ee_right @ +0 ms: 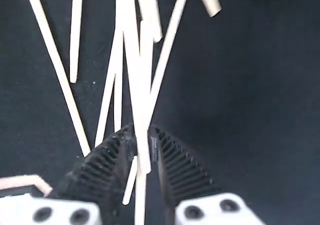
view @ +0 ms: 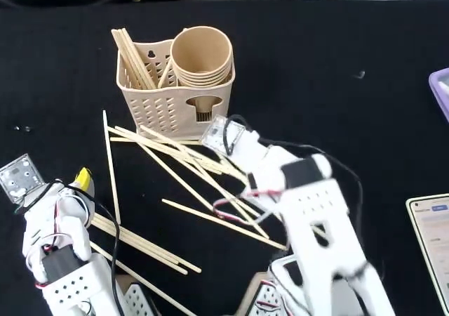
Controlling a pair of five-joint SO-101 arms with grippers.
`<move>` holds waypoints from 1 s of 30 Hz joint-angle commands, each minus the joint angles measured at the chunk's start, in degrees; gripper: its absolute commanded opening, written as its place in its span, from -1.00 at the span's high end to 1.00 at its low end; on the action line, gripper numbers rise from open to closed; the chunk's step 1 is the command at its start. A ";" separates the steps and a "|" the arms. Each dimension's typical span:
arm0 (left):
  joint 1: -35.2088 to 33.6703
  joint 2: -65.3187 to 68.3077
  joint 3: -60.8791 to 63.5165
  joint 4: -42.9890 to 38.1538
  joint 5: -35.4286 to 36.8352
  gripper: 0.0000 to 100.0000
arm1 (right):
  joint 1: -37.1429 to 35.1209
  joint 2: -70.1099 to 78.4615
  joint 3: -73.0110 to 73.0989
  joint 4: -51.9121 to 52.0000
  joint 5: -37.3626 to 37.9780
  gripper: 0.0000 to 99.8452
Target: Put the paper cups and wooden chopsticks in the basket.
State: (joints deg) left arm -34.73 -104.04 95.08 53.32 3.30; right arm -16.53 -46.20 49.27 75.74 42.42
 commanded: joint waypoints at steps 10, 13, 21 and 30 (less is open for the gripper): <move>0.13 -0.35 -1.10 -0.70 0.00 0.43 | -23.30 -12.53 -16.40 -2.99 -17.49 0.98; 0.04 -0.35 -1.10 -0.70 0.00 0.43 | -25.05 -10.24 -19.56 -12.13 -21.10 0.98; 0.04 -0.35 -0.92 -0.70 0.00 0.43 | -24.97 -0.22 -21.14 -36.13 -31.91 0.98; 0.04 -0.35 -0.92 -0.79 0.00 0.43 | -24.88 10.42 -32.92 -43.96 -33.76 0.98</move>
State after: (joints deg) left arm -34.73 -104.04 95.08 53.32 3.30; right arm -40.79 -37.93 22.46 33.63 9.10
